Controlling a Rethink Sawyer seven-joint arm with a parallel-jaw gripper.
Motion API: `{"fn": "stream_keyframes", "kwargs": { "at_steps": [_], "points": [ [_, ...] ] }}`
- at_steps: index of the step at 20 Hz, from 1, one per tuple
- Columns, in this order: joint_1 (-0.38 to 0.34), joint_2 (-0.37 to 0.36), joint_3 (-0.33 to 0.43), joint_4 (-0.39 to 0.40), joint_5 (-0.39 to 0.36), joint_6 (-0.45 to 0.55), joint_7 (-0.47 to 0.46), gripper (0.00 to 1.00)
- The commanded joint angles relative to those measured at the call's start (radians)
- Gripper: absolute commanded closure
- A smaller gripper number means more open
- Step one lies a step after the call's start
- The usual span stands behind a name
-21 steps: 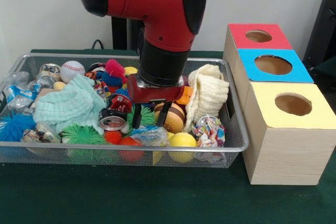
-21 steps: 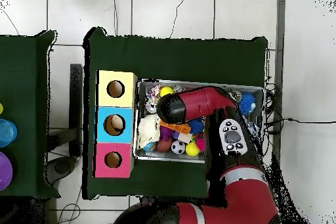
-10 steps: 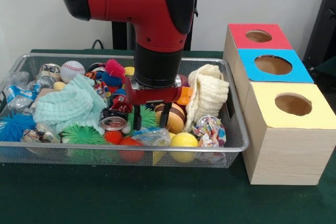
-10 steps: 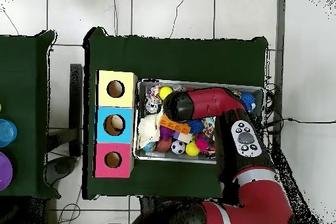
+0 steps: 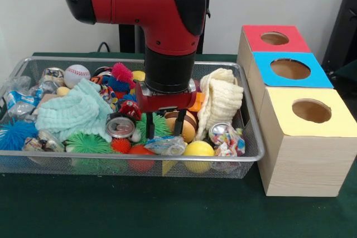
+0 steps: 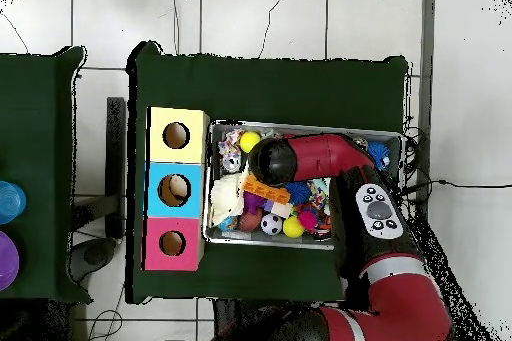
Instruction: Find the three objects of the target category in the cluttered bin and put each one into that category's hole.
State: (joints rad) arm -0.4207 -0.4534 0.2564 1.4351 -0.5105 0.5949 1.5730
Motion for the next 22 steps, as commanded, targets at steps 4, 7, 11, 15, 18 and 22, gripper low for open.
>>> {"fn": "stream_keyframes", "kwargs": {
  "at_steps": [4, 7, 11, 15, 18, 22],
  "points": [
    [-0.011, -0.060, 0.106, 0.070, 0.018, -0.043, -0.010, 0.00],
    [0.004, -0.072, 0.099, 0.036, 0.012, -0.008, -0.021, 0.00],
    [0.008, -0.079, 0.106, 0.024, 0.013, -0.031, -0.003, 0.00],
    [0.013, -0.091, 0.105, 0.019, 0.017, -0.019, 0.007, 0.00],
    [0.014, -0.095, 0.110, 0.006, 0.014, -0.013, -0.006, 0.00],
    [0.012, -0.081, 0.114, -0.013, 0.015, -0.016, -0.008, 0.00]
  ]
}}
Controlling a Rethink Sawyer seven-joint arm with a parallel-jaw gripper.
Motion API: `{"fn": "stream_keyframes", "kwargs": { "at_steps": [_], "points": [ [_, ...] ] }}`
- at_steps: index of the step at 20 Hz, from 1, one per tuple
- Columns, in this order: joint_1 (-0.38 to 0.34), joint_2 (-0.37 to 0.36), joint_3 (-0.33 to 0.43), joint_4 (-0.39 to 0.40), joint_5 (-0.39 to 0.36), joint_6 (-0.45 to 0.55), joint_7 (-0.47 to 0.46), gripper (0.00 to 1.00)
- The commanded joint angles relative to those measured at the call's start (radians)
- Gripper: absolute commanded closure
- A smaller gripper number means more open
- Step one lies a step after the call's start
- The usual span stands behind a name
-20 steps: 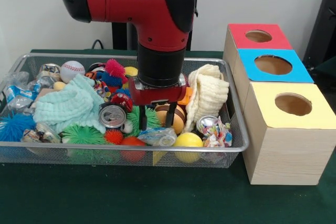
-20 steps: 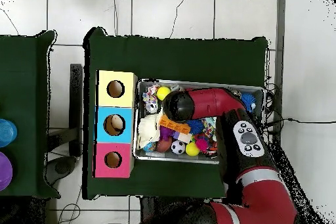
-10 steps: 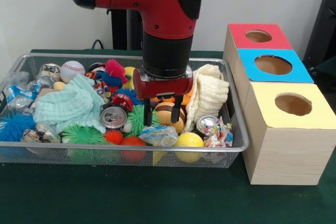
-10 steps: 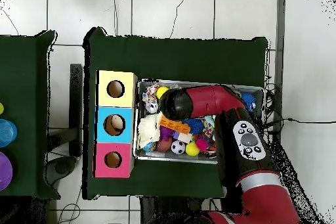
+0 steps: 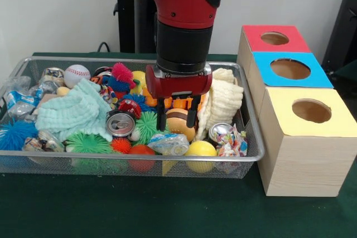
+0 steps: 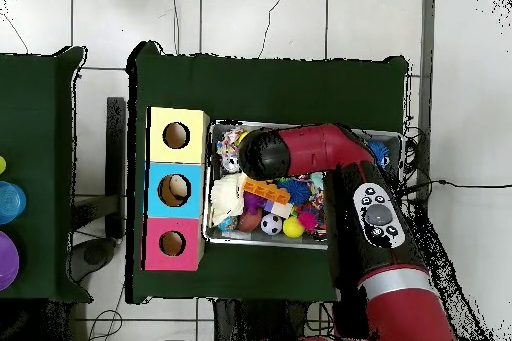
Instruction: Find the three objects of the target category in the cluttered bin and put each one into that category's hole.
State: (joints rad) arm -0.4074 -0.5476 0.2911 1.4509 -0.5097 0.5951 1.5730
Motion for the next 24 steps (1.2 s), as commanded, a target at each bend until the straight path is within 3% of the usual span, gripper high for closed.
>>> {"fn": "stream_keyframes", "kwargs": {
  "at_steps": [1, 11, 24],
  "points": [
    [-0.002, 0.018, 0.079, -0.030, 0.010, -0.022, -0.010, 0.00],
    [0.008, 0.087, 0.055, -0.055, -0.035, -0.076, -0.003, 0.00],
    [0.018, 0.109, 0.030, -0.025, -0.005, -0.052, 0.039, 0.00]
  ]
}}
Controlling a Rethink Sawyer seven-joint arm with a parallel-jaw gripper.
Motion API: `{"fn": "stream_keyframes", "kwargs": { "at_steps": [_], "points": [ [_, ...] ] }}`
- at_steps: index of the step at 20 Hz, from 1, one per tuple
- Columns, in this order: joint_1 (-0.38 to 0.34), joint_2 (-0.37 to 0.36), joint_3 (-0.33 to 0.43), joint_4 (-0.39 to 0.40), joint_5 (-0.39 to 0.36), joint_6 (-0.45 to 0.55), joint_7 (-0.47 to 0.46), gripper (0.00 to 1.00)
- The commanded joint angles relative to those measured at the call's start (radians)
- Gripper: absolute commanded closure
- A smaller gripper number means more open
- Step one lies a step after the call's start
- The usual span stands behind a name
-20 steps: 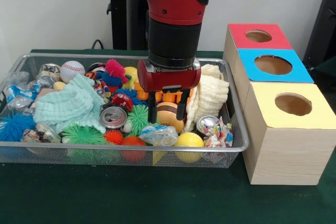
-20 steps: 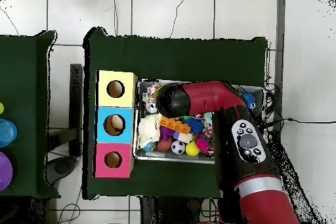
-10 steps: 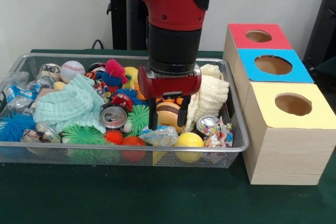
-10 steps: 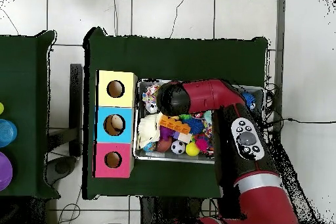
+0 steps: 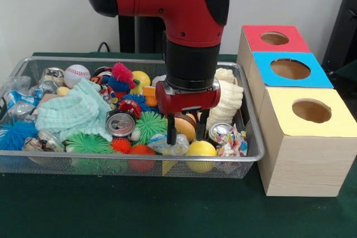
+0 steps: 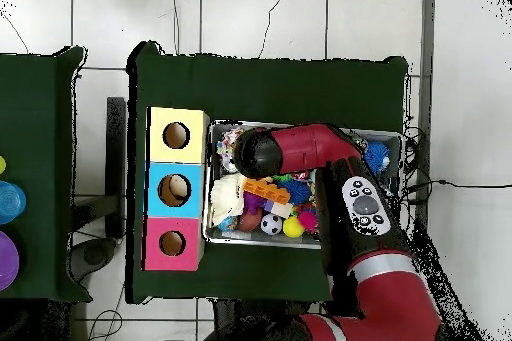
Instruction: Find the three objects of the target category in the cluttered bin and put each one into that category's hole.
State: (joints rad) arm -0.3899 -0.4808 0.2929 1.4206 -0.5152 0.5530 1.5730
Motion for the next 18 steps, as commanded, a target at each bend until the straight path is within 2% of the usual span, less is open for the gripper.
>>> {"fn": "stream_keyframes", "kwargs": {
  "at_steps": [1, 9, 18],
  "points": [
    [0.000, 0.044, 0.025, 0.005, 0.001, -0.003, 0.037, 0.00],
    [0.013, 0.041, -0.003, -0.009, -0.002, 0.062, 0.028, 0.00],
    [0.009, 0.043, -0.011, -0.014, -0.010, 0.044, 0.029, 0.00]
  ]
}}
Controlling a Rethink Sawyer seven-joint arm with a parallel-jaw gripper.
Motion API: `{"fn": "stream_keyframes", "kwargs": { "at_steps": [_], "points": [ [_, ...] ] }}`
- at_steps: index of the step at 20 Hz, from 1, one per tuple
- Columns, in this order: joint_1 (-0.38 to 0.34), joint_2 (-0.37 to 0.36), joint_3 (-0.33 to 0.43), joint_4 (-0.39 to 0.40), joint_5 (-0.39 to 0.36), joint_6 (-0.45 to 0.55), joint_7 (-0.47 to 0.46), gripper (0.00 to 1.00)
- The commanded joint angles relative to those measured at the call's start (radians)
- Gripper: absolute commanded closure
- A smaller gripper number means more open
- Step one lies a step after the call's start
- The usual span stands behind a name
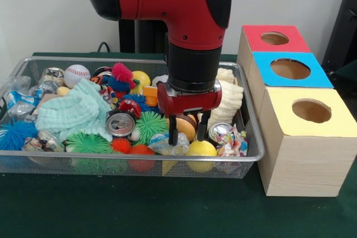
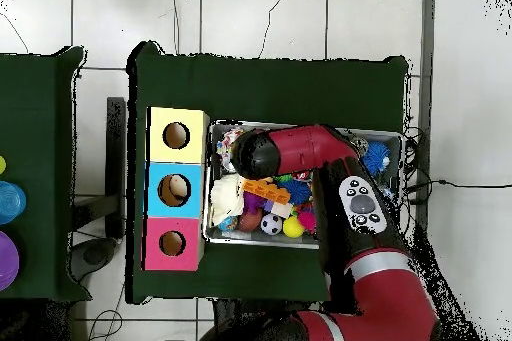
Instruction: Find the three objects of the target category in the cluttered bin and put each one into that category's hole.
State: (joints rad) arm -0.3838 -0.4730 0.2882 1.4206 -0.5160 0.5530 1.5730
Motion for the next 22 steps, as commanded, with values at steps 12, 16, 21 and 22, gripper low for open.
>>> {"fn": "stream_keyframes", "kwargs": {
  "at_steps": [12, 16, 21, 22],
  "points": [
    [-0.028, 0.083, 0.010, -0.055, -0.025, 0.029, -0.017, 0.00],
    [-0.027, 0.095, 0.014, -0.069, -0.024, 0.030, -0.019, 0.00],
    [-0.025, 0.100, 0.008, -0.085, -0.032, 0.036, -0.024, 0.00],
    [-0.022, 0.099, 0.004, -0.089, -0.035, 0.041, -0.026, 0.00]
  ]
}}
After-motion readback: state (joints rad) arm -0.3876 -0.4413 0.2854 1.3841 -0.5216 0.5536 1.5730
